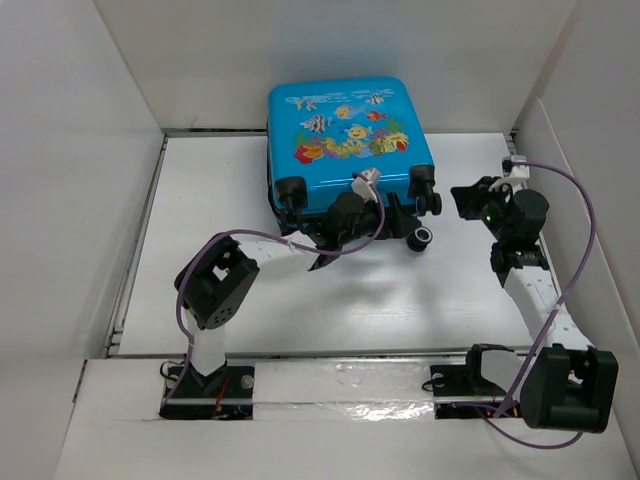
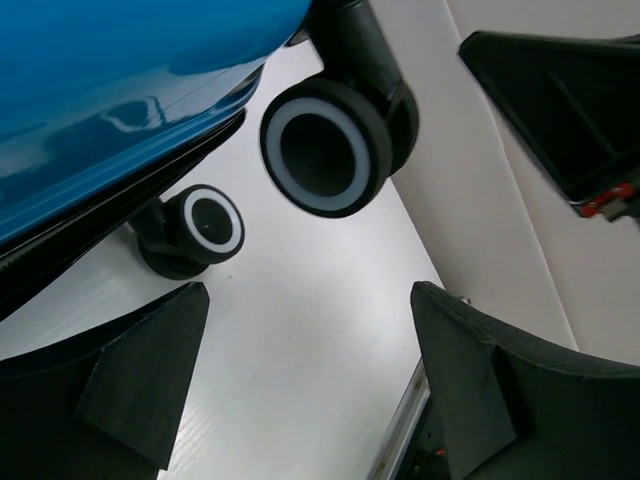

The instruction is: Pack the luggage

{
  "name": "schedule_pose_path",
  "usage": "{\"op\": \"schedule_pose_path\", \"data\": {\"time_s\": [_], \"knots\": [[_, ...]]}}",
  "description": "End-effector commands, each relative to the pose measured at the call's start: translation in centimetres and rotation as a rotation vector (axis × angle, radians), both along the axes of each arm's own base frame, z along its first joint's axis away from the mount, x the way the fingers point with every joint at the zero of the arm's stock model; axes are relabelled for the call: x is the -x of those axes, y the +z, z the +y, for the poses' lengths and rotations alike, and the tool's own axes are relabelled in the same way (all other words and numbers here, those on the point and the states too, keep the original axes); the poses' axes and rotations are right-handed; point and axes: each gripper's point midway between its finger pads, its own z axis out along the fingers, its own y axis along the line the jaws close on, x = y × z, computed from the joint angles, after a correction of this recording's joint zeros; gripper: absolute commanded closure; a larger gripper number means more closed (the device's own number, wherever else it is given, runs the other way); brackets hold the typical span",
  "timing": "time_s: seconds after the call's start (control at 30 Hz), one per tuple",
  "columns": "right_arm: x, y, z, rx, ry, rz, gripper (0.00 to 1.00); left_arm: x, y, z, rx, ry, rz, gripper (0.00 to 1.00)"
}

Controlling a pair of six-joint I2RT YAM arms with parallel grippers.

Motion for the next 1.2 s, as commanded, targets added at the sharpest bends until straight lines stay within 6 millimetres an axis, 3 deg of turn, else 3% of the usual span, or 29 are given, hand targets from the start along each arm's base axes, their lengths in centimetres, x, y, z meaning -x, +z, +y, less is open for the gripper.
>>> {"op": "schedule_pose_path", "data": {"time_s": [0.0,0.13,0.17,0.23,0.27,0.4,0.57,0.83,0.87,0.9,0.97,1.13,1.17], "knots": [[-0.4,2.6,-1.1,-0.046,-0.01,-0.123,0.92,-3.2,7.9,0.5,0.094,0.069,-0.19,0.2],[-1.1,0.2,-3.5,-0.062,-0.116,-0.064,0.9,-3.2,8.9,-0.5,0.108,0.05,-0.212,0.25],[-1.4,-0.6,-3.3,-0.061,-0.106,-0.045,0.9,-3.0,9.7,-1.0,0.113,0.045,-0.229,0.25],[-2.1,-2.4,-2.3,-0.065,-0.035,0.0,0.93,-3.6,9.2,-1.2,0.093,0.06,-0.229,0.25],[-2.2,-2.7,-2.0,-0.066,-0.011,0.007,0.93,-3.5,9.8,-1.9,0.1,0.051,-0.236,0.24],[-2.5,-3.3,-0.3,-0.045,0.051,0.019,0.94,-4.6,7.3,-3.2,0.049,0.043,-0.198,0.22],[-2.5,-4.2,-0.1,-0.037,0.043,0.039,0.95,-4.8,6.8,-4.7,0.067,0.01,-0.164,0.19],[-3.0,-4.0,0.4,-0.044,0.06,0.017,0.94,-5.5,5.4,-5.0,0.005,0.042,-0.133,0.18],[-3.0,-4.0,0.4,-0.047,0.059,0.016,0.94,-5.7,5.9,-5.3,0.012,0.042,-0.135,0.18],[-3.1,-3.6,0.4,-0.045,0.056,-0.004,0.94,-5.8,4.8,-5.5,-0.008,0.039,-0.114,0.17],[-3.0,-3.3,0.6,-0.052,0.051,-0.022,0.94,-5.3,4.7,-6.4,-0.013,0.017,-0.101,0.17],[-3.2,-2.2,-0.1,-0.028,0.015,-0.047,0.94,-5.8,2.3,-4.5,-0.092,0.094,-0.087,0.18],[-3.3,-2.2,-0.2,-0.026,0.013,-0.047,0.94,-6.1,2.5,-4.2,-0.103,0.113,-0.098,0.18]]}}
